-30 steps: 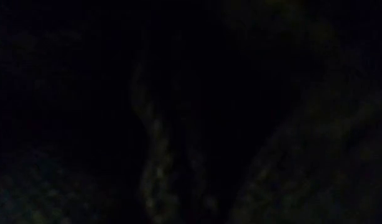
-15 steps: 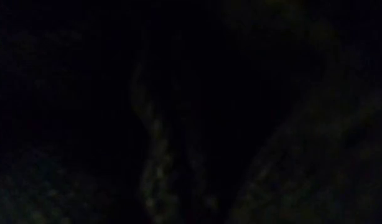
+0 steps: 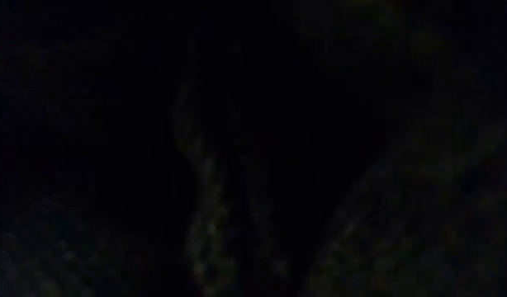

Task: Sort clothes
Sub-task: Put the light blue shorts into the brown laundry organizer, then put the blue pants into the brown laundry organizer

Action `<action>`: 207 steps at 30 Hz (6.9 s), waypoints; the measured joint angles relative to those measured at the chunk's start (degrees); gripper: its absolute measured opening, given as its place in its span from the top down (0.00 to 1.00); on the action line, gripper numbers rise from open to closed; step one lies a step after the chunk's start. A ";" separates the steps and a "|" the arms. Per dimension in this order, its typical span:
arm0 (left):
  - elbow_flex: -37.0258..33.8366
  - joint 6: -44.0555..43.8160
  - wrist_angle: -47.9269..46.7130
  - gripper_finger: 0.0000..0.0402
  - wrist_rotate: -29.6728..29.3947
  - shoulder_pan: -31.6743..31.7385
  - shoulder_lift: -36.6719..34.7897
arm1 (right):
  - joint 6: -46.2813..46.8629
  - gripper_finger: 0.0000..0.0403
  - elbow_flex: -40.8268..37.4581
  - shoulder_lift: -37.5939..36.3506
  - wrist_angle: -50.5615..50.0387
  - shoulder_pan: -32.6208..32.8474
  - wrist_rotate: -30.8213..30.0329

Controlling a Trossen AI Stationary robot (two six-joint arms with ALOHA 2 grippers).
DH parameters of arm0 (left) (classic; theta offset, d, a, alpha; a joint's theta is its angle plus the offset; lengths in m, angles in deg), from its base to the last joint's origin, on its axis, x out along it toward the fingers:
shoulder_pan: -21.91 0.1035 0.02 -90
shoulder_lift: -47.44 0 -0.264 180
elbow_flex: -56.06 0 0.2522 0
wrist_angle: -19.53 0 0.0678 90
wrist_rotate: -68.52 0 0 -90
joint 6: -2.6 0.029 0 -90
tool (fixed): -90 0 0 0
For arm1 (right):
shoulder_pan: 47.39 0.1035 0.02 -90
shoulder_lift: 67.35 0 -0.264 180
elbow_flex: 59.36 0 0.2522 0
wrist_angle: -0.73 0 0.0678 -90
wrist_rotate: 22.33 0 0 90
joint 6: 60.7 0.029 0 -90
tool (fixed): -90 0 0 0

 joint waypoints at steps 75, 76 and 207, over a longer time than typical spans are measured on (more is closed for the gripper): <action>0.00 -7.50 0.39 1.00 -2.12 0.00 -0.02 | -5.13 1.00 0.24 9.52 23.65 36.90 12.75; 0.00 -7.52 0.39 1.00 -2.12 -0.01 -0.01 | -5.07 1.00 0.24 10.51 24.60 36.93 12.82; 0.00 -7.56 -0.55 1.00 -1.58 8.61 0.02 | -37.88 0.35 0.17 25.24 18.39 -64.45 9.93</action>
